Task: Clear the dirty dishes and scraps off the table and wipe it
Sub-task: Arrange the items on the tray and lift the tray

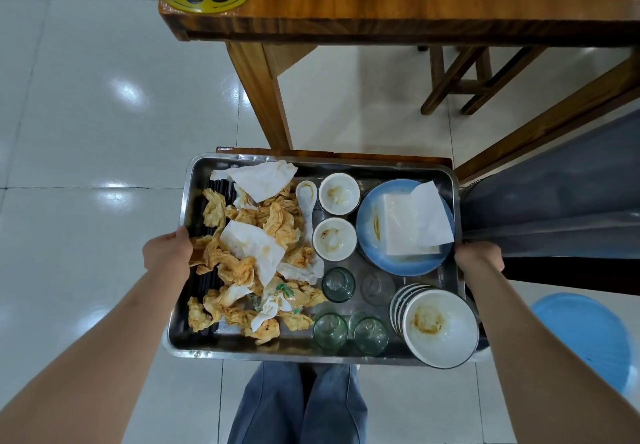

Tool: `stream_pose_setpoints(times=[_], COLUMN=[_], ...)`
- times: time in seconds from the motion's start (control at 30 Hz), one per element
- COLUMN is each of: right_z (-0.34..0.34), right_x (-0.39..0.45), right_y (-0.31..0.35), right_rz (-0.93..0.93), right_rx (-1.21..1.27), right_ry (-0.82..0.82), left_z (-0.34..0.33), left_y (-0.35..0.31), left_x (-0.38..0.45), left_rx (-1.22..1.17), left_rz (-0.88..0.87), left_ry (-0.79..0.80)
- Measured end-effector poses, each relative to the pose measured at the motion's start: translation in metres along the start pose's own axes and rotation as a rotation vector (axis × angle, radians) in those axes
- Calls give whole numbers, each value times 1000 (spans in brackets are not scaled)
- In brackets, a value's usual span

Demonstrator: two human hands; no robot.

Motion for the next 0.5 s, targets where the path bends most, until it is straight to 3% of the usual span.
stream_pose_setpoints(times=[0.23, 0.5], right_z=[-13, -18], right_x=[5, 11], right_y=[-7, -11], right_rz=[-15, -12], right_rx=[190, 333], right_ry=[198, 226], left_z=[-3, -2], left_y=[7, 11], left_x=[-4, -4], left_rx=[-157, -235], left_rz=[127, 133], left_ry=[-38, -52])
Point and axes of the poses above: each hand's wrist, its own x-axis towards the middle knuckle, its own z-axis out of the back of the hand, y = z × x, the point moved 9 cm from there along x, towards the middle knuckle, and after that the axes turned 11 degrees about -z, right-handed, at the moved point
